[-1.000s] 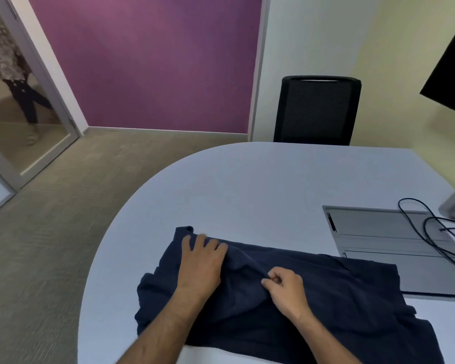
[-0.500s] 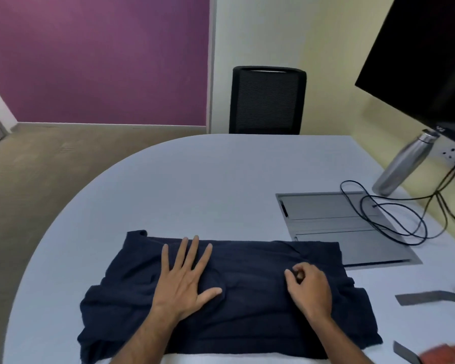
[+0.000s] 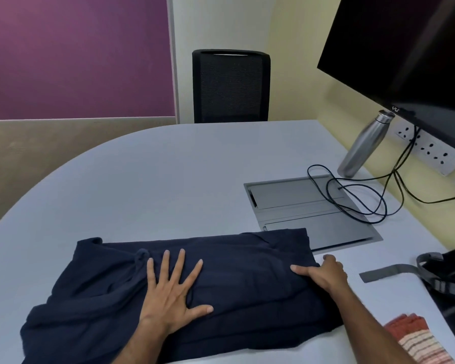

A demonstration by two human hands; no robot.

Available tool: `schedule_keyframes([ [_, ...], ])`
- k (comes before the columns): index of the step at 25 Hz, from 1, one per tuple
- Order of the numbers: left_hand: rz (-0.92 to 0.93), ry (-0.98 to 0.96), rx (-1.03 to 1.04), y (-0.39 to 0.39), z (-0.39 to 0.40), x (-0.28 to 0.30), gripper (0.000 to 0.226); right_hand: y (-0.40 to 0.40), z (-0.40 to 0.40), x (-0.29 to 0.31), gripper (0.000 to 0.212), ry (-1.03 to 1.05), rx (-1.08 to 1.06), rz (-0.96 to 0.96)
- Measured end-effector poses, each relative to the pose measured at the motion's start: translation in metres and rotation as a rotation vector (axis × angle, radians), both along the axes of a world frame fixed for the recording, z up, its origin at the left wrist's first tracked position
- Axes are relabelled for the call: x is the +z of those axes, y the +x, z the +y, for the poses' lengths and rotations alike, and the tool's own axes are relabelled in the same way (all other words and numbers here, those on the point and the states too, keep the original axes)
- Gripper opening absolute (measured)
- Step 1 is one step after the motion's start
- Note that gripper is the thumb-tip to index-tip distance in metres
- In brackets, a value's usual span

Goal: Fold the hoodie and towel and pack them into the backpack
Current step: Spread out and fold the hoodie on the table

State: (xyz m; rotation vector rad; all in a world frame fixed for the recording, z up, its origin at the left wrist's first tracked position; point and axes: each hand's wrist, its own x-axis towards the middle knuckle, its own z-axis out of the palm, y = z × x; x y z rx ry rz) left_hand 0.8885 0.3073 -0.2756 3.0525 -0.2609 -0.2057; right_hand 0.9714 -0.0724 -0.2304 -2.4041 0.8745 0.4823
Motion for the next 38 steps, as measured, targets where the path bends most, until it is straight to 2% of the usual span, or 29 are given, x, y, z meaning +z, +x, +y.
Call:
schedule_keyframes([
  [3,0.005,-0.002,0.006,0.002,0.0,-0.001,0.104,0.008,-0.007,-0.006,0.115,0.073,0.032,0.054],
  [7,0.038,-0.001,0.015,0.004,-0.001,0.0,0.103,0.011,-0.004,-0.006,0.085,0.121,0.037,0.073],
  [11,0.08,-0.006,0.015,0.006,0.0,0.001,0.103,0.01,0.004,0.002,0.076,0.166,0.028,0.039],
  [15,0.202,0.075,0.028,0.006,-0.005,0.022,0.101,0.002,0.017,0.022,0.059,0.045,0.147,-0.033],
  [17,0.204,0.1,0.048,0.006,-0.014,0.037,0.103,-0.003,0.026,0.039,0.056,0.02,0.184,-0.094],
  [19,0.169,-0.041,0.007,0.005,-0.035,0.058,0.092,-0.01,0.037,0.06,0.053,0.018,0.212,-0.154],
  [20,0.11,-0.224,-0.003,0.002,-0.05,0.075,0.082,-0.013,0.045,0.073,0.052,0.007,0.24,-0.179],
  [22,0.121,-0.757,0.13,-0.001,-0.082,0.118,0.069,-0.021,0.068,0.1,0.051,-0.026,0.308,-0.231],
  [24,0.369,-1.194,0.319,-0.001,-0.104,0.157,0.07,-0.032,0.096,0.126,0.052,-0.022,0.385,-0.279],
  [26,0.568,-1.387,0.45,0.0,-0.108,0.18,0.074,-0.043,0.124,0.153,0.045,0.194,0.431,-0.238],
  [28,0.622,-1.505,0.519,-0.001,-0.087,0.187,0.076,-0.053,0.147,0.173,0.037,0.619,0.393,-0.071],
  [29,0.612,-1.549,0.548,-0.003,-0.072,0.187,0.075,-0.057,0.156,0.179,0.042,0.796,0.359,-0.001],
  [32,0.459,-1.483,0.585,-0.013,-0.031,0.179,0.054,-0.064,0.173,0.175,0.056,1.08,0.285,0.062],
  [35,0.355,-1.41,0.629,-0.023,0.008,0.181,0.051,-0.069,0.196,0.154,0.046,1.06,0.216,-0.061],
  [38,0.299,-1.38,0.65,-0.031,0.059,0.196,0.057,-0.075,0.217,0.124,0.05,0.797,0.266,-0.25],
])
